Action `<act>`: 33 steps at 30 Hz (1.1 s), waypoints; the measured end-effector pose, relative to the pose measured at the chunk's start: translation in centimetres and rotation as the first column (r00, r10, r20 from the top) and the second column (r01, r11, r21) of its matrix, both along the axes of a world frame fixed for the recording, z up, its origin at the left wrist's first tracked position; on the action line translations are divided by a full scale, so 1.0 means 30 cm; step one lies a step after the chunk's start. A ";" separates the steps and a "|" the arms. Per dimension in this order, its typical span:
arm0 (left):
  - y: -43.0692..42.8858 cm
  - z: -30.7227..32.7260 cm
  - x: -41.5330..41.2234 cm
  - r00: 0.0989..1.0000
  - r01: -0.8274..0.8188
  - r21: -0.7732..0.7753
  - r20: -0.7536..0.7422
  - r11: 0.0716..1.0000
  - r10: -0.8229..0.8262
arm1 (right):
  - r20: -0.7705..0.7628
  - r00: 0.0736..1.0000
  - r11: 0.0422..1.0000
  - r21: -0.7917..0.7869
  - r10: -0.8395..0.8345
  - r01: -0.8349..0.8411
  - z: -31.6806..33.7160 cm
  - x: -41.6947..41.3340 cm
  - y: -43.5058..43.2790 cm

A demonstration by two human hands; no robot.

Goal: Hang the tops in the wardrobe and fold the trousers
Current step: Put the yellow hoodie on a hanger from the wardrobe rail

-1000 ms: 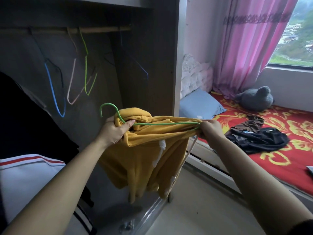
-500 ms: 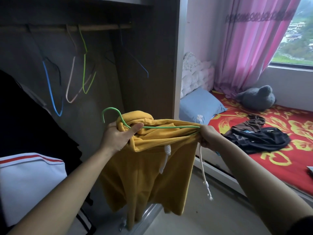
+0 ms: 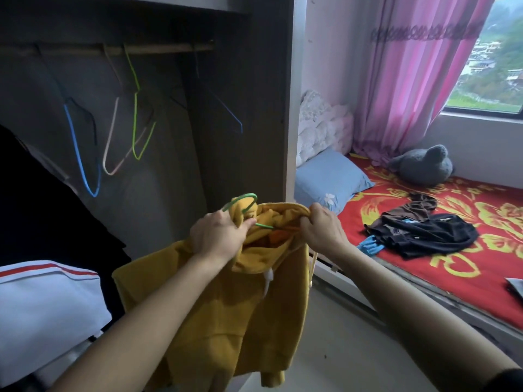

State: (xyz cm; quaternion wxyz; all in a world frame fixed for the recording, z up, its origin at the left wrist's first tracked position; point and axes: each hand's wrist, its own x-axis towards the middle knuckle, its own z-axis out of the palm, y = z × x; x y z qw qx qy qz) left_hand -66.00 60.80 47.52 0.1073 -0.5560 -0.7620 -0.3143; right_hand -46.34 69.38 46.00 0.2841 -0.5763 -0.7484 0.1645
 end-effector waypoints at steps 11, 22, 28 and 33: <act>0.018 -0.048 -0.123 0.706 0.198 -0.036 0.698 0.980 -0.117 | 0.242 0.950 0.980 -0.084 0.196 -0.180 -0.075 -0.050 -0.034; -0.025 -0.008 -0.149 0.572 0.494 0.008 0.750 0.869 -0.332 | 0.326 0.800 0.822 0.106 0.503 -0.560 -0.031 -0.159 -0.025; -0.063 -0.172 -0.250 0.779 -0.049 0.169 0.623 0.984 -0.069 | 0.058 0.925 0.906 0.187 0.376 -0.380 -0.018 -0.111 0.014; -0.081 -0.347 -0.344 0.863 0.118 -0.386 0.495 0.915 0.098 | -0.134 0.912 0.918 0.150 0.387 -0.368 0.056 -0.086 0.007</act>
